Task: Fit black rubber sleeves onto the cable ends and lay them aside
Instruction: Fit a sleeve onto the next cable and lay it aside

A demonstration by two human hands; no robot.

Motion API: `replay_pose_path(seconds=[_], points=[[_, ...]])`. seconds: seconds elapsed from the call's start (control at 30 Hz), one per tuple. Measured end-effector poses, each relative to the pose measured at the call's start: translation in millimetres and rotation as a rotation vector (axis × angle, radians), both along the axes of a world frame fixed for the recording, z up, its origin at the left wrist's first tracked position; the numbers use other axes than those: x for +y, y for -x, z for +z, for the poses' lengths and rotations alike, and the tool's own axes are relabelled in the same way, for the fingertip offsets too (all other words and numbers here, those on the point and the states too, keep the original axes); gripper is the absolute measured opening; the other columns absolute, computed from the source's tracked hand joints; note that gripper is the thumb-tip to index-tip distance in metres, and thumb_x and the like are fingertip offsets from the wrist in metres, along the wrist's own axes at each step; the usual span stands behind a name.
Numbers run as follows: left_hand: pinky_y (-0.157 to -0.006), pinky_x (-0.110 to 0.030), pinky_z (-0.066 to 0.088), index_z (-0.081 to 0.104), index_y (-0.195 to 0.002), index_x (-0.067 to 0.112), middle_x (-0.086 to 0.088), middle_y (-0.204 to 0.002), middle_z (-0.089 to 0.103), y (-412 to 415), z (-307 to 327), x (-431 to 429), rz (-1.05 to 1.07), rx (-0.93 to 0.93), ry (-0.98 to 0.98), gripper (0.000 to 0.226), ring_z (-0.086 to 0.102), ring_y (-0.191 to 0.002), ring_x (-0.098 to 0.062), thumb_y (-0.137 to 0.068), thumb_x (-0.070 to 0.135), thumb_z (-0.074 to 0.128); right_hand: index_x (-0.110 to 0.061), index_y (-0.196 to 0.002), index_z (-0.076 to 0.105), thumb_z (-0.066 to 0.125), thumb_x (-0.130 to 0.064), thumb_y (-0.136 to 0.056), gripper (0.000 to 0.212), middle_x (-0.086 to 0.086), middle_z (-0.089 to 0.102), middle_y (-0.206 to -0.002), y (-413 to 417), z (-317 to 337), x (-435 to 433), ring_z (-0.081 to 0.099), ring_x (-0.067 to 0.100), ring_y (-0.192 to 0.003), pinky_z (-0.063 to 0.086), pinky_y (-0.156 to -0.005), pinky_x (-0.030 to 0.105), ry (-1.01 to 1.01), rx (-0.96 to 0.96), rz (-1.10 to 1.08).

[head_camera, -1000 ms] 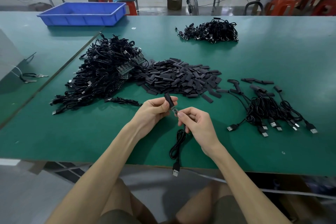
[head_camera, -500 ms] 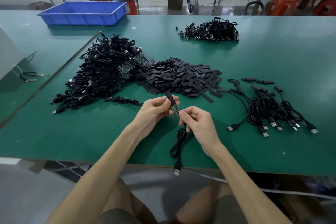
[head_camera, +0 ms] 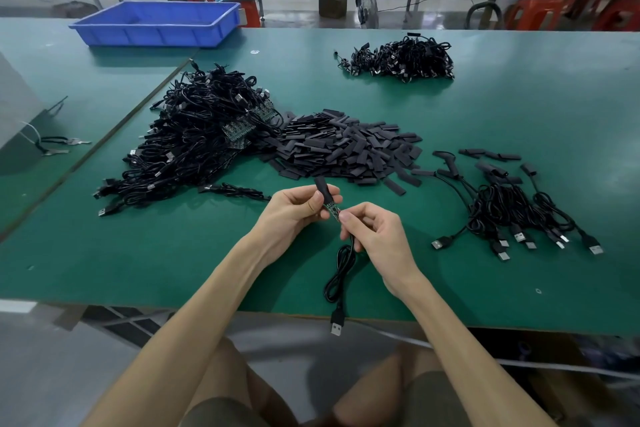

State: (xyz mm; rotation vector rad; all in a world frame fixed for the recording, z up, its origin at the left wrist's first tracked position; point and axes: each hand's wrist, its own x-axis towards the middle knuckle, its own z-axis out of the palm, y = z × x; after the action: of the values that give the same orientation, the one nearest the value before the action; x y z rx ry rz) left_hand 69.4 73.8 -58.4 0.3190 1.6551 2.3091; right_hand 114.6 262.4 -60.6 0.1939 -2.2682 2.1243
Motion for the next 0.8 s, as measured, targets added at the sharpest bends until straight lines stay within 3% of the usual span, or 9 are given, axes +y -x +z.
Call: replay_pose_path(seconds=[0.3,0.43,0.53,0.8], points=[[-0.085,-0.024,0.054,0.078,-0.112,0.016,-0.013,-0.116,0.074,-0.9,-3.8,0.1,0.013,0.068,0.002,0.022,0.063,-0.074,-0.009,-0.093,0.02,0.067,-0.01,-0.091,0.072,0.066,-0.019,-0.101,0.015,0.001,0.073,-0.074,1.5,-0.4,0.1,0.05,0.01,-0.052,0.043,-0.055,0.018,0.025,0.007,-0.027],[-0.087,-0.028,0.054,0.077,-0.111,0.014,-0.011,-0.104,0.076,-3.9,-4.3,1.9,0.006,0.146,0.068,0.021,0.064,-0.079,-0.015,-0.095,0.021,0.065,-0.014,-0.089,0.073,0.067,-0.02,-0.101,0.015,0.003,0.073,-0.073,0.5,-0.2,-0.1,0.051,0.011,-0.052,0.043,-0.055,0.018,0.025,0.009,0.004],[-0.087,-0.028,0.052,0.076,-0.112,0.013,-0.01,-0.107,0.075,-5.2,-3.9,2.5,-0.005,0.194,0.116,0.021,0.062,-0.082,-0.016,-0.096,0.022,0.066,-0.014,-0.089,0.074,0.068,-0.02,-0.1,0.015,0.003,0.073,-0.073,0.8,0.1,0.1,0.051,0.011,-0.051,0.044,-0.055,0.018,0.041,0.014,-0.001],[-0.082,-0.022,0.05,0.075,-0.116,0.014,-0.001,-0.099,0.071,-7.2,-4.2,0.8,0.013,0.171,0.132,0.023,0.058,-0.077,-0.012,-0.094,0.02,0.068,-0.015,-0.097,0.074,0.067,-0.019,-0.101,0.009,0.002,0.074,-0.076,0.2,0.4,-0.7,0.051,0.009,-0.054,0.044,-0.056,0.018,0.088,-0.011,-0.044]])
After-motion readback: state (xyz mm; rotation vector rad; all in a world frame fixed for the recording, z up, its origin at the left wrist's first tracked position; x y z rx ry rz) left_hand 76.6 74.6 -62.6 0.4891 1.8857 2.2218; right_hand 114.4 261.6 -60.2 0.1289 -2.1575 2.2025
